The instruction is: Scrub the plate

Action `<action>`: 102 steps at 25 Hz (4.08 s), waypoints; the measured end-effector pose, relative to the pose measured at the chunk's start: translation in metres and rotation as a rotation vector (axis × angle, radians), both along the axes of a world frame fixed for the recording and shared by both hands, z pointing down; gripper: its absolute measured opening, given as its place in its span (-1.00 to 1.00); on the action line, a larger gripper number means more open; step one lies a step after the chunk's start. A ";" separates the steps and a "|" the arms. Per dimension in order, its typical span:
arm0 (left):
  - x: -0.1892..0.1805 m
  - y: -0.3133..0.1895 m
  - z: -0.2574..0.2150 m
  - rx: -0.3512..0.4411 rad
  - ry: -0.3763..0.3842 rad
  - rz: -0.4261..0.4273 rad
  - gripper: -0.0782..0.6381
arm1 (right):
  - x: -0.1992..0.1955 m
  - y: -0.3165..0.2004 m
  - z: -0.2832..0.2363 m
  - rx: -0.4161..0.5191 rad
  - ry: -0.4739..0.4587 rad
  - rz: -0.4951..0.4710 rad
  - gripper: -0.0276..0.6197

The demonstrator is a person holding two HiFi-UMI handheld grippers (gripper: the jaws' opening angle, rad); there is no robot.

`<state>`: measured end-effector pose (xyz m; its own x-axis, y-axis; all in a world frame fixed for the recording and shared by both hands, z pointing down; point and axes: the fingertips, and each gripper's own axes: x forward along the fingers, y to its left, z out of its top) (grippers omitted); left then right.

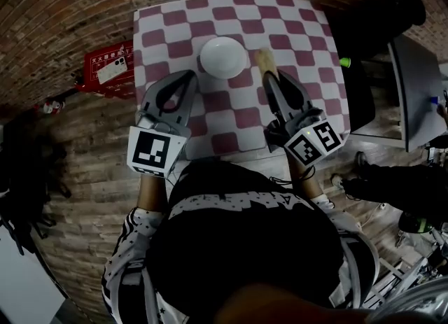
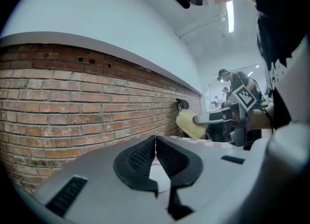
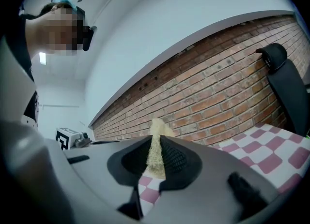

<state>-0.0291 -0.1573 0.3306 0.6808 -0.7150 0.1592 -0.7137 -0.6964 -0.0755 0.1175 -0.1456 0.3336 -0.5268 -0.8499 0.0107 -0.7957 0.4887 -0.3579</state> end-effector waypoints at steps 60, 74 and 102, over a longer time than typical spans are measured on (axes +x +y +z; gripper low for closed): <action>-0.026 -0.074 0.069 -0.179 0.049 -0.276 -0.74 | -0.091 -0.139 0.198 -0.207 0.648 -0.578 -0.75; -0.038 -0.071 0.070 -0.185 0.043 -0.313 -0.74 | -0.098 -0.148 0.227 -0.246 0.744 -0.621 -0.75; -0.033 -0.070 0.066 -0.174 0.058 -0.276 -0.74 | -0.107 -0.105 0.234 -0.338 0.691 -0.709 -0.75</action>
